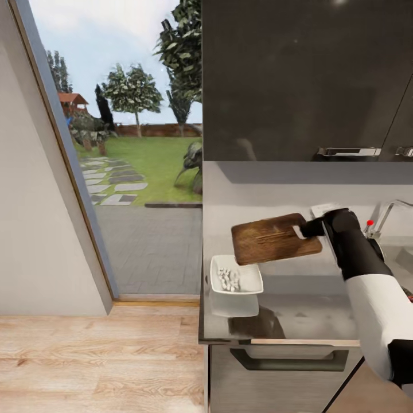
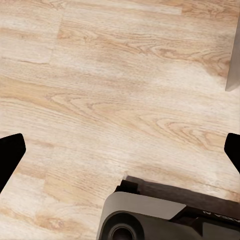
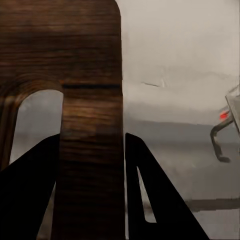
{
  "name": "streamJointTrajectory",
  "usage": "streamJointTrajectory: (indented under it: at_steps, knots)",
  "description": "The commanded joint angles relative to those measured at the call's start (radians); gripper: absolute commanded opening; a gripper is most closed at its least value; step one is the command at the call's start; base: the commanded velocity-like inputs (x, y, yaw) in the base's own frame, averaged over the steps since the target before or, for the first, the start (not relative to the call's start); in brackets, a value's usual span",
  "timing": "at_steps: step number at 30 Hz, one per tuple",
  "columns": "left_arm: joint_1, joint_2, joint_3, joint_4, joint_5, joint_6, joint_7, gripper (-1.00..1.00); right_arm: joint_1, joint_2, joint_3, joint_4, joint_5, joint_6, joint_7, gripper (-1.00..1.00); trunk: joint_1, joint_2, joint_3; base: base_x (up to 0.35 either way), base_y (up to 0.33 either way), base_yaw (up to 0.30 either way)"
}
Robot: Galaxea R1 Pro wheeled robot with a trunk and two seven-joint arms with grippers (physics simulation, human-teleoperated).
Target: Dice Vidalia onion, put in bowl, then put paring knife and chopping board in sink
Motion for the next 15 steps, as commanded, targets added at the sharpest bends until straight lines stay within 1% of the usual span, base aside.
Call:
streamJointTrajectory:
  at_steps: [1, 2, 4, 11, 15]
  knots:
    - [-0.002, -0.001, -0.009, 0.004, 0.005, -0.005, 0.002, 1.00, -0.001, -0.002, -0.028, -0.001, 0.022, 0.001, 0.061, -1.00, 0.001, -0.002, -0.002, 0.000, 0.000, 0.000]
    - [-0.002, -0.001, -0.009, 0.004, 0.005, -0.005, 0.002, 1.00, -0.001, -0.003, -0.042, -0.001, 0.023, 0.001, 0.089, -1.00, 0.001, -0.002, -0.002, 0.000, 0.000, 0.000]
    - [-0.002, -0.001, -0.009, 0.004, 0.005, -0.005, 0.002, 1.00, -0.001, -0.004, -0.053, -0.001, 0.023, 0.001, 0.112, -1.00, 0.001, -0.002, -0.002, 0.000, 0.000, 0.000]
    - [-0.002, -0.001, -0.009, 0.004, 0.005, -0.005, 0.003, 1.00, 0.000, -0.007, -0.058, -0.001, 0.023, 0.000, 0.125, -1.00, 0.001, -0.002, -0.002, 0.000, 0.000, 0.000]
    - [-0.002, -0.001, -0.009, 0.004, 0.005, -0.005, 0.003, 1.00, -0.001, -0.025, -0.059, -0.001, 0.021, -0.001, 0.127, -1.00, 0.001, -0.002, -0.002, 0.000, 0.000, 0.000]
